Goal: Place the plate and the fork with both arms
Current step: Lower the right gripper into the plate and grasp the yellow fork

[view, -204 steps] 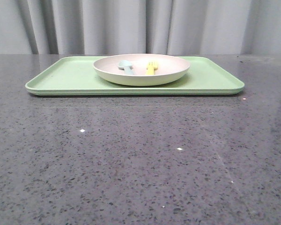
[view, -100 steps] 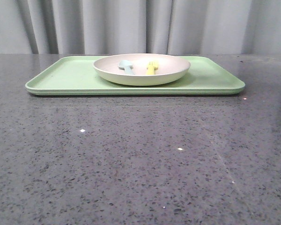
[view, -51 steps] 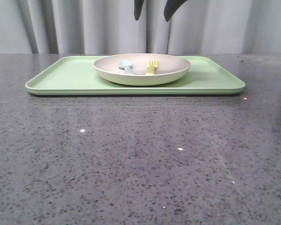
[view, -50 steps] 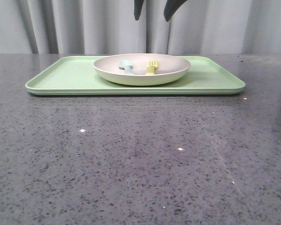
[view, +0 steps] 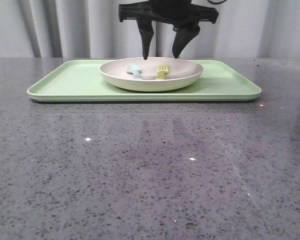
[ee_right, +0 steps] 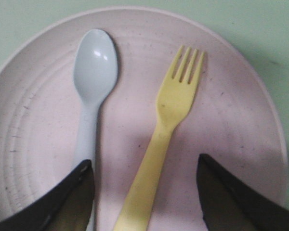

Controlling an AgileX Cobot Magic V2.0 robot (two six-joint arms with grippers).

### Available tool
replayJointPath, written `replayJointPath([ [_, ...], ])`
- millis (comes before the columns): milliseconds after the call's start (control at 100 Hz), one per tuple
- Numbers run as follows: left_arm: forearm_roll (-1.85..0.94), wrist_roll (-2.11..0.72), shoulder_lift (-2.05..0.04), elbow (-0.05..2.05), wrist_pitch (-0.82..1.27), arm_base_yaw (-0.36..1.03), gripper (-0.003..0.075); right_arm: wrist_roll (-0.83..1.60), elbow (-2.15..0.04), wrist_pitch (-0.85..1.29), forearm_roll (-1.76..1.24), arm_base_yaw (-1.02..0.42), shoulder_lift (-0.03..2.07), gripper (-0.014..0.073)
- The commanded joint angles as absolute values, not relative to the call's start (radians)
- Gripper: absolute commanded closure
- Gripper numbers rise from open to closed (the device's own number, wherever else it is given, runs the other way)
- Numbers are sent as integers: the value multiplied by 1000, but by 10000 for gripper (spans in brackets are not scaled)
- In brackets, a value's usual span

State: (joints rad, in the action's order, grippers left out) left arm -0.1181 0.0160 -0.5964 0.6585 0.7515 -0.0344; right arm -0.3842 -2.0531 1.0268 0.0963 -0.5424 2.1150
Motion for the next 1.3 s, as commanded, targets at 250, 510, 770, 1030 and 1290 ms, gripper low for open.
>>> replayJointPath([
  [250, -130, 23, -597, 684, 682, -37, 345, -414, -2083, 990, 118, -543, 2082, 127],
  [510, -130, 23, -597, 684, 682, -37, 345, -414, -2083, 989, 144, -543, 2083, 127],
  [770, -130, 23, -597, 684, 682, -37, 345, -414, -2083, 989, 143, -543, 2085, 127],
  [1030, -130, 23, -597, 684, 682, -37, 345, -414, -2083, 1009, 143, -543, 2101, 127],
  [1290, -130, 23, -597, 684, 682, -37, 345, -415, -2083, 1025, 139, -543, 2120, 127],
])
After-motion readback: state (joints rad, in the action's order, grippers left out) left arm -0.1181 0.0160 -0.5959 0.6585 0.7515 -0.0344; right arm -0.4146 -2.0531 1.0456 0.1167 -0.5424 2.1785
